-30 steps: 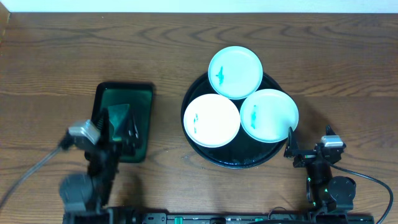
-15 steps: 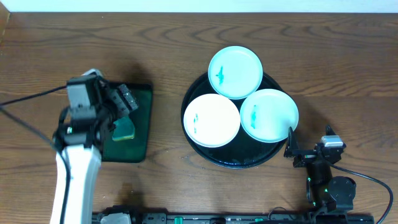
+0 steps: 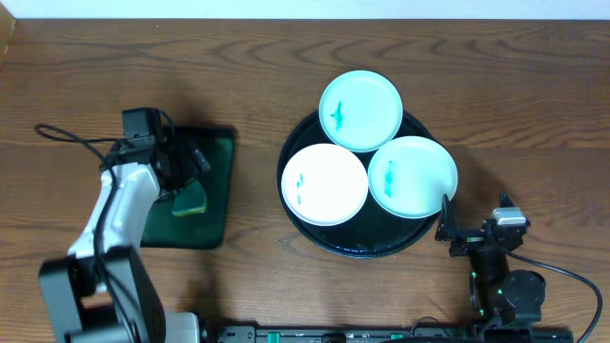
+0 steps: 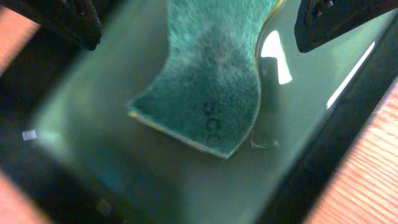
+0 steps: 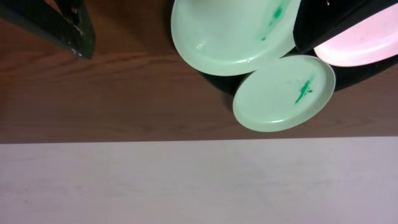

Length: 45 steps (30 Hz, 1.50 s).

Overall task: Clean dirty plates on tray and stack at the side
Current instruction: 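Reach the left gripper into the black tray and grasp the green sponge, then lift the green sponge with the left gripper out of the water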

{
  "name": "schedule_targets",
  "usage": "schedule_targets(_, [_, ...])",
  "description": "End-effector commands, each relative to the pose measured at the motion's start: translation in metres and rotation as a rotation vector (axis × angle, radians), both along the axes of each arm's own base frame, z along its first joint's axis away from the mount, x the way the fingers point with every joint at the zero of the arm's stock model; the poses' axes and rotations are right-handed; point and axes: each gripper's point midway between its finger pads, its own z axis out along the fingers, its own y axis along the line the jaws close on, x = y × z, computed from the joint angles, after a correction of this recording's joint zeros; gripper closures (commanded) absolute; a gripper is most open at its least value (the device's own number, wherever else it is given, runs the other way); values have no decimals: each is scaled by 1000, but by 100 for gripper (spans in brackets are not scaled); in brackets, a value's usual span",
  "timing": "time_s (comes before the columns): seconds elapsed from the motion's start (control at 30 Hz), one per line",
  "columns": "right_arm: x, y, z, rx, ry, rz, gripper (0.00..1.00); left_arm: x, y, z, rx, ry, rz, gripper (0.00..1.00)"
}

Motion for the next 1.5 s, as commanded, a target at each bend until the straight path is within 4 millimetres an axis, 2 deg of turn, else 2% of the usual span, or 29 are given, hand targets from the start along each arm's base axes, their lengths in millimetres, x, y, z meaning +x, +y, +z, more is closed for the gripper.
schedule_targets(0.0, [0,2,0,-11,-1,7,1,7,5,-9,18,20,-25,0])
schedule_targets(0.07, [0,2,0,-11,-1,7,1,6,4,-18,20,42,-45,4])
schedule_targets(0.17, [0,2,0,-11,-1,8,1,4,4,-28,17,69,-57,16])
schedule_targets(0.2, [0,2,0,-11,-1,8,1,3,4,-30,15,76,-58,17])
schedule_targets(0.37, [0,2,0,-11,-1,7,1,2,3,-32,13,83,-61,41])
schedule_targets(0.57, [0,2,0,-11,-1,8,1,1,2,-34,7,88,-62,43])
schedule_targets(0.63, [0,2,0,-11,-1,7,1,-1,2,-35,6,93,-62,49])
schedule_targets(0.8, [0,2,0,-11,-1,7,1,-2,2,-34,5,97,-62,89])
schedule_targets(0.83, [0,2,0,-11,-1,7,1,-2,2,-31,5,93,-62,92])
schedule_targets(0.93, [0,2,0,-11,-1,7,1,0,2,-17,10,73,-61,92])
schedule_targets(1.0, [0,2,0,-11,-1,7,1,2,2,0,16,42,-61,92])
schedule_targets(1.3, [0,2,0,-11,-1,7,1,5,2,111,78,-256,-59,93])
schedule_targets(1.4, [0,2,0,-11,-1,7,1,3,3,122,93,-292,-55,93])
schedule_targets(1.47, [0,2,0,-11,-1,7,1,3,9,112,116,-267,-42,92])
